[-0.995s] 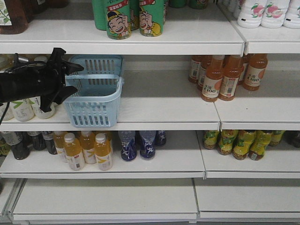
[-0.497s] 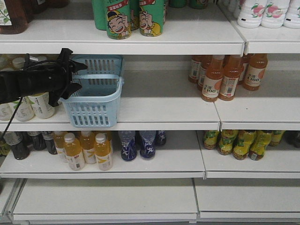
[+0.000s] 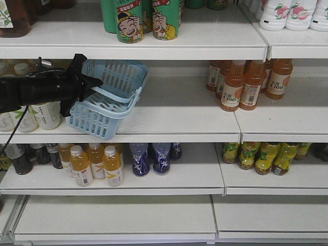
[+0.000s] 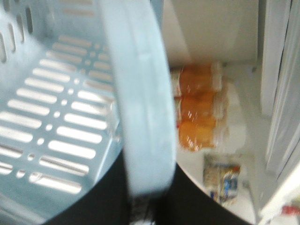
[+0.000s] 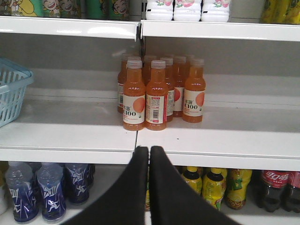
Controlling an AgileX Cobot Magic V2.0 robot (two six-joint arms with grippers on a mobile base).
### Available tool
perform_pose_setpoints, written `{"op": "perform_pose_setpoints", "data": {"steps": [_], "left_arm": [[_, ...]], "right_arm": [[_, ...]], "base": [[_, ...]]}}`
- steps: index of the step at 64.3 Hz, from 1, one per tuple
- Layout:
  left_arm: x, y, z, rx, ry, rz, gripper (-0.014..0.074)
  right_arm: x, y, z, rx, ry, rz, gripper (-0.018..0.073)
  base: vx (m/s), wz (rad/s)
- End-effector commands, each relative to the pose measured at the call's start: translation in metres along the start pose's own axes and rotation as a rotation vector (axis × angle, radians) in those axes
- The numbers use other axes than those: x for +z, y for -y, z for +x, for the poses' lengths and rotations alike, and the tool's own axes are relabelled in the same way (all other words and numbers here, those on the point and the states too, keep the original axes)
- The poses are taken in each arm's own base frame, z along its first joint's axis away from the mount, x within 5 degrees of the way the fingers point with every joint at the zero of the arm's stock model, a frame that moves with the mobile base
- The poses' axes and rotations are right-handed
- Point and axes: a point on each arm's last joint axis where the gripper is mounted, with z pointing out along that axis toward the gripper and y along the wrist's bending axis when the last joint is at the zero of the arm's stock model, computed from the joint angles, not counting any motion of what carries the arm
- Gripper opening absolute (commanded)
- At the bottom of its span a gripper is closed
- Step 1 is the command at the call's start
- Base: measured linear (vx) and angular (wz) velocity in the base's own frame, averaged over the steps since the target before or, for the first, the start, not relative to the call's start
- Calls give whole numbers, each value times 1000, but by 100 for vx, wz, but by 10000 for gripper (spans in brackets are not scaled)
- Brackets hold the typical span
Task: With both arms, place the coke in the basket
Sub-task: 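Grasp the basket handle with the left gripper and lift it off the shelf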
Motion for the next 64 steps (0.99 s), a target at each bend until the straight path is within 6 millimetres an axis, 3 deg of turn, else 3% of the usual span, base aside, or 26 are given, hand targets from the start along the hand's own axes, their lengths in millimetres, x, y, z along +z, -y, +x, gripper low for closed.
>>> {"op": "perform_pose_setpoints", "data": {"steps": [1, 12, 19, 31, 46, 64], "left_arm": [[-17, 36, 12, 102, -110, 84, -8], [-30, 51, 39, 217, -326, 100, -8], [-46, 70, 60, 327, -430, 86, -8], [-89, 117, 101, 504, -527, 91, -8], [-153, 175, 157, 685, -577, 236, -8], [-216, 219, 215, 793, -582, 452, -8]], "right_arm": [[-1, 0, -4, -15, 76, 6, -5], [-1, 0, -4, -15, 76, 6, -5], [-1, 0, -4, -15, 75, 6, -5], [-1, 0, -4, -15, 75, 6, -5], [-1, 0, -4, -15, 75, 6, -5], [-1, 0, -4, -15, 75, 6, -5]], "base": [[0, 0], [0, 0], [0, 0], [0, 0], [0, 0], [0, 0]]}}
